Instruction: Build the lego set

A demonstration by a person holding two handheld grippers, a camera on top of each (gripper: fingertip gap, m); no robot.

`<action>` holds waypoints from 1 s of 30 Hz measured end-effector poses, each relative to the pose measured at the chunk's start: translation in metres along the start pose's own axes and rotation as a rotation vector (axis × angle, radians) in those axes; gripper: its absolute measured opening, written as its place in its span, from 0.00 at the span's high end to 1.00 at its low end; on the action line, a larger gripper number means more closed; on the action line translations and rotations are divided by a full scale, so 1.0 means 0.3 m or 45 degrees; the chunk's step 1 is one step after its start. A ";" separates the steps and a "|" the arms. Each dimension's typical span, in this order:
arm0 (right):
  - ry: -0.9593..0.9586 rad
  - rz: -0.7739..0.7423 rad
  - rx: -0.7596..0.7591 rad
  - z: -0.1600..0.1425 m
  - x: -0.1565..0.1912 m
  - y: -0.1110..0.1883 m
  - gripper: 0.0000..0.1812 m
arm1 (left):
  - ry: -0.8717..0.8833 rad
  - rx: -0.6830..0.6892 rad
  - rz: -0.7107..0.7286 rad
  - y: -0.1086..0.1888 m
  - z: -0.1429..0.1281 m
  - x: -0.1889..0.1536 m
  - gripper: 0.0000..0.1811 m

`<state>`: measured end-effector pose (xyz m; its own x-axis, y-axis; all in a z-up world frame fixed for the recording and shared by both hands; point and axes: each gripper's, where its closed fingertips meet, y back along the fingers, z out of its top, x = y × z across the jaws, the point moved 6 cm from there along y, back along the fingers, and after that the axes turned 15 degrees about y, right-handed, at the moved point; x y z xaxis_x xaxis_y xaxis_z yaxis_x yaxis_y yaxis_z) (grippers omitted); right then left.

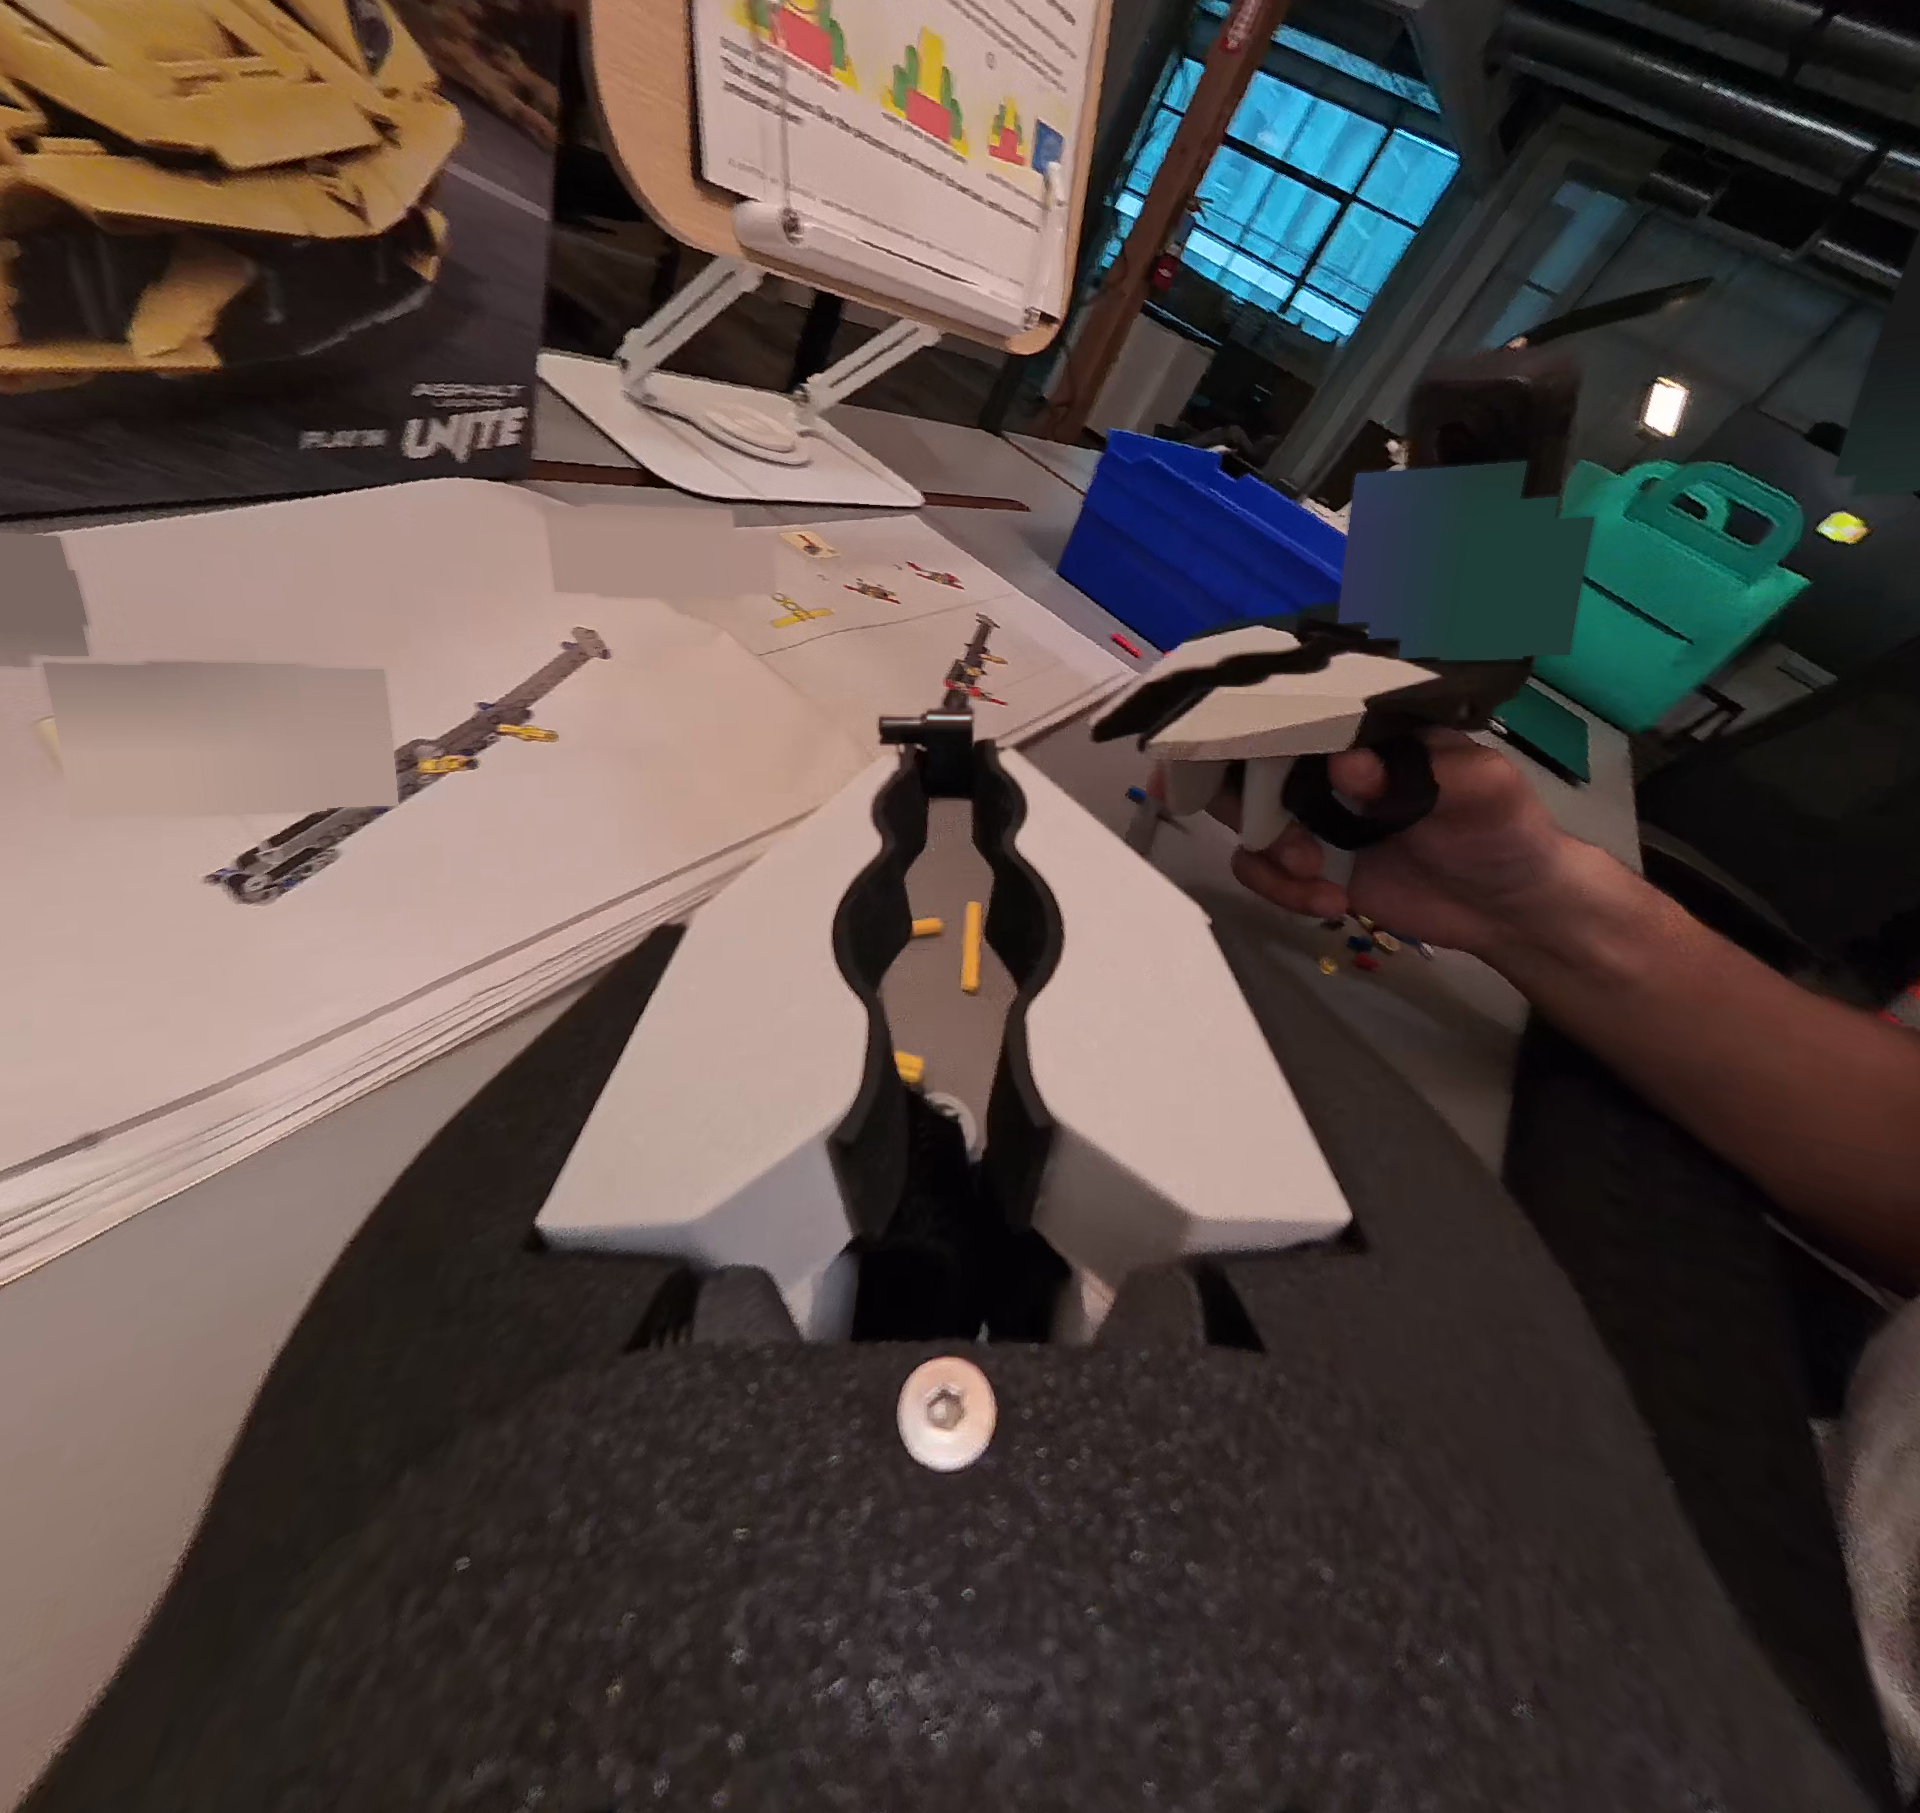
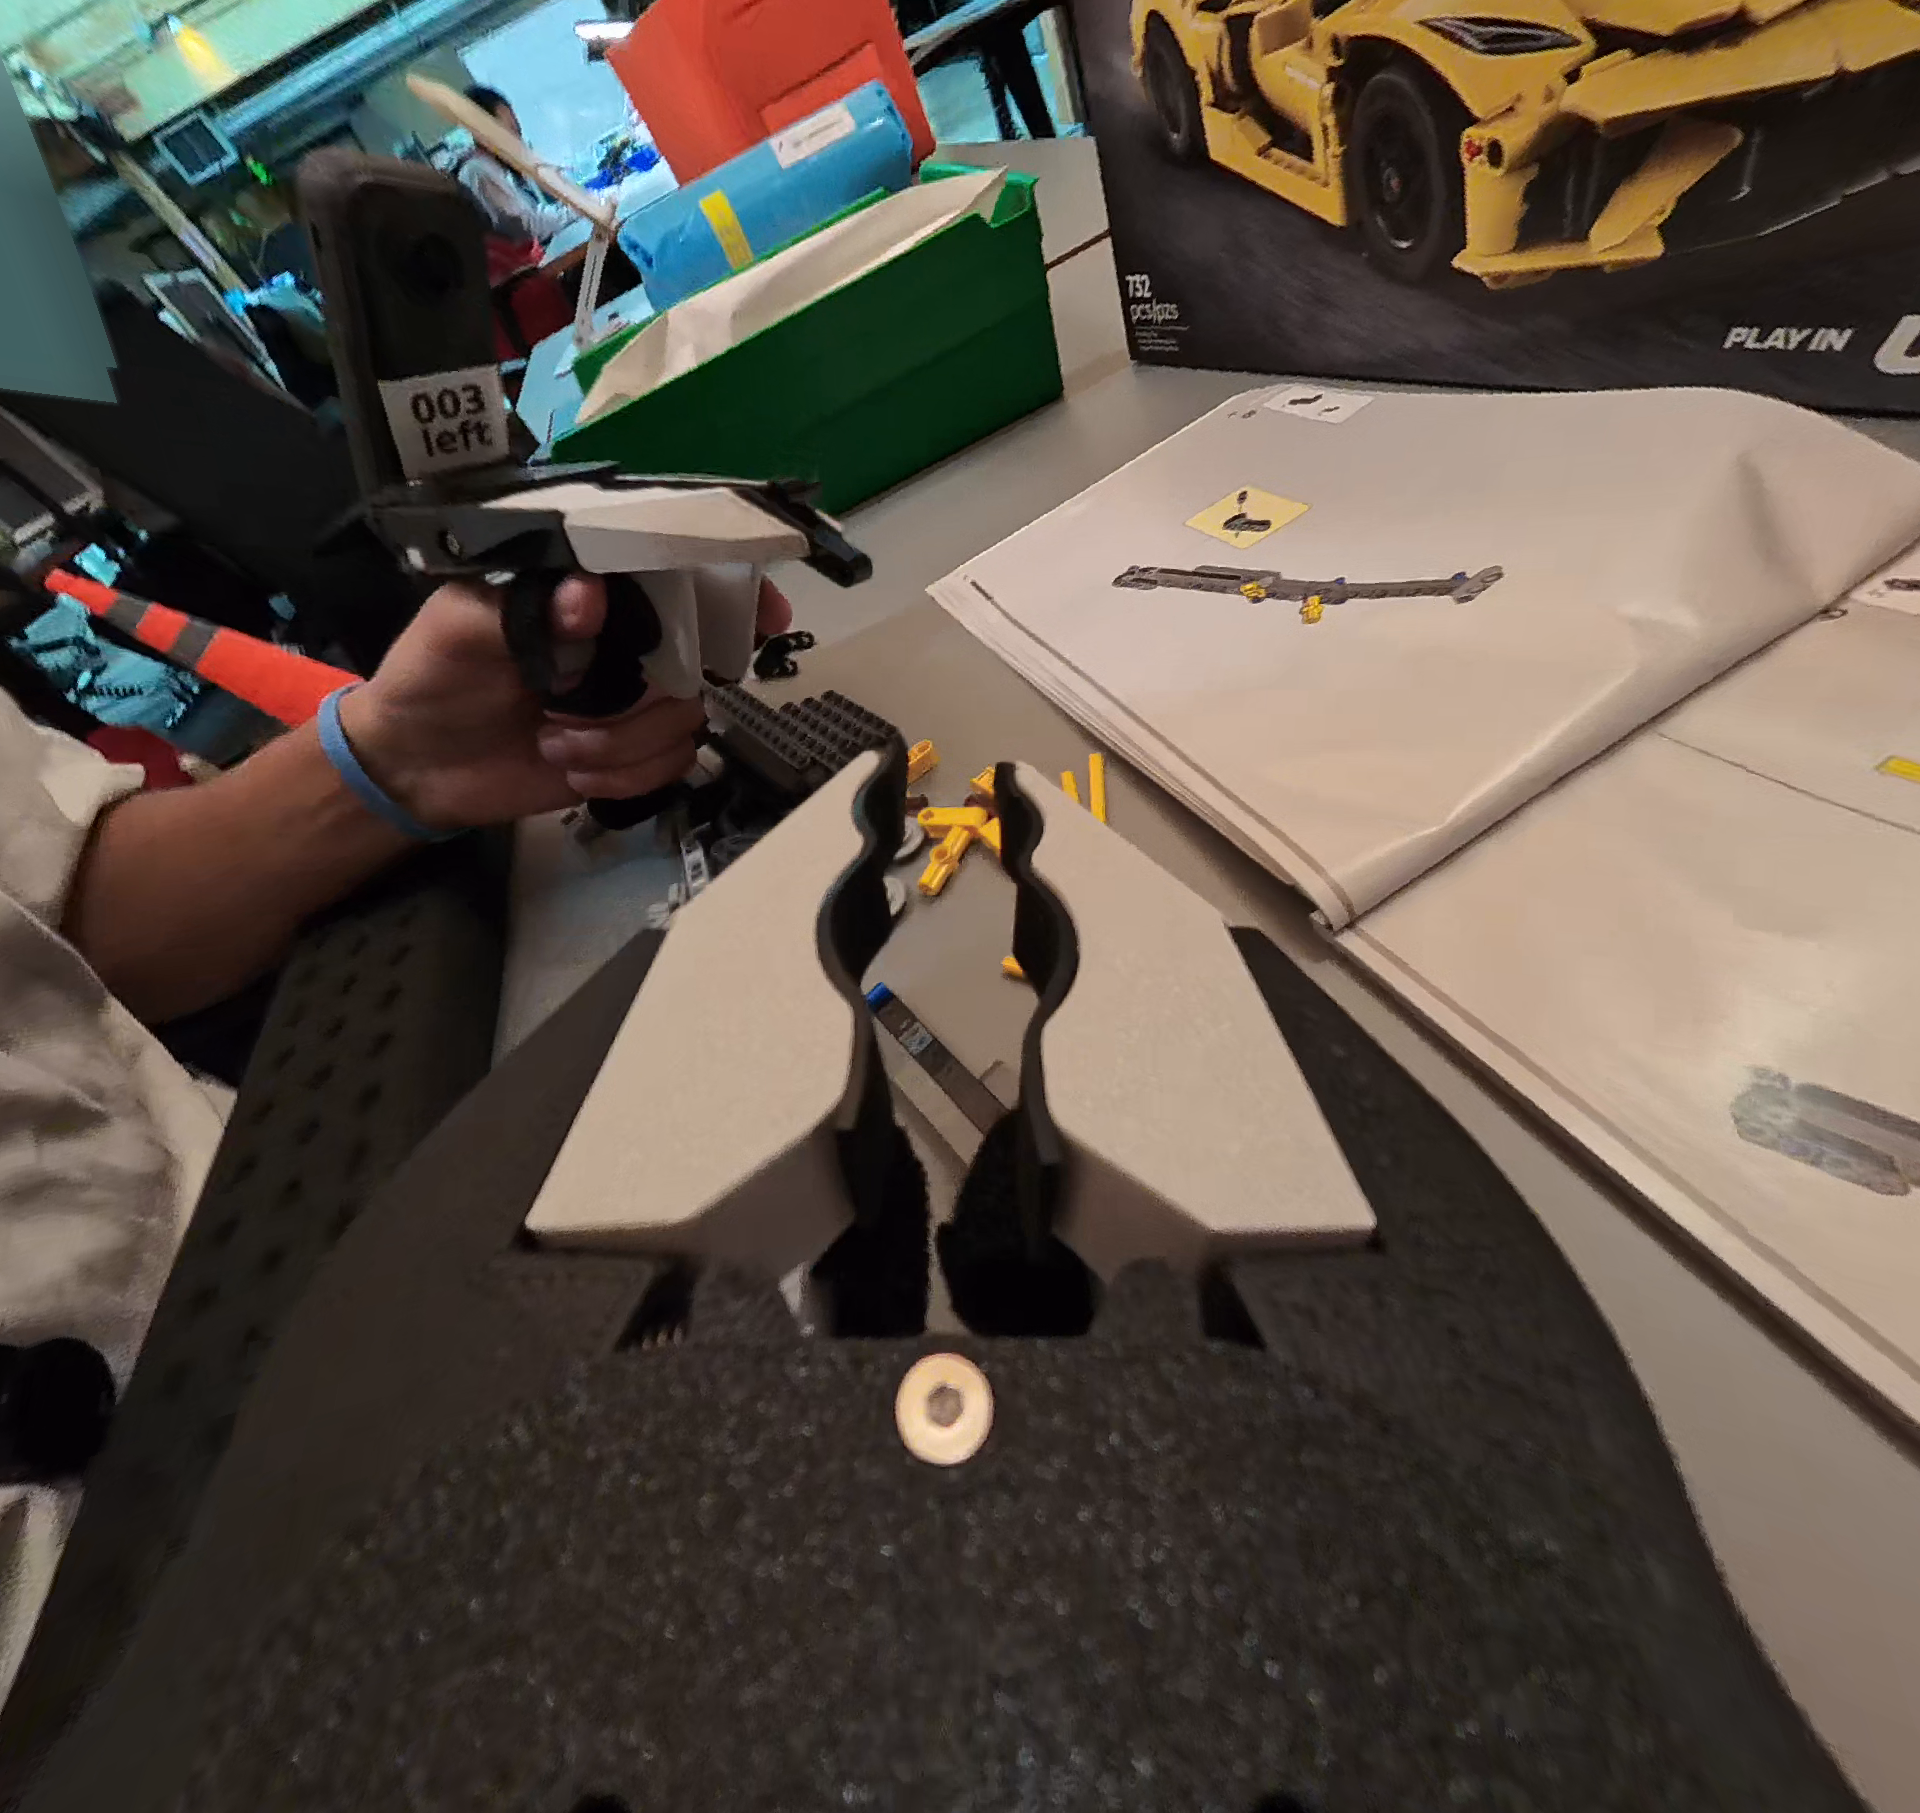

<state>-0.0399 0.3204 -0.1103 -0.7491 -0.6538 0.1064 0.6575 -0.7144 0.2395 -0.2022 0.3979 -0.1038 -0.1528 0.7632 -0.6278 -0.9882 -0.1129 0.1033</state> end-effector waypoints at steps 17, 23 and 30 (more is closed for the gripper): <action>0.418 0.333 0.017 0.025 0.180 -0.020 0.91 | -0.281 0.217 -0.331 -0.030 -0.102 -0.178 0.96; 0.457 0.354 -0.027 0.043 0.195 -0.004 0.92 | -0.167 0.236 -0.498 -0.012 -0.101 -0.209 0.96; 0.518 0.401 -0.005 0.028 0.227 -0.013 0.97 | -0.076 0.254 -0.555 -0.011 -0.100 -0.205 0.97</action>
<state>-0.0941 0.2807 -0.0957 -0.4229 -0.8812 -0.2114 0.8472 -0.4673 0.2527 -0.1897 0.3323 -0.0888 0.2818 0.7480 -0.6009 -0.9384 0.3455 -0.0100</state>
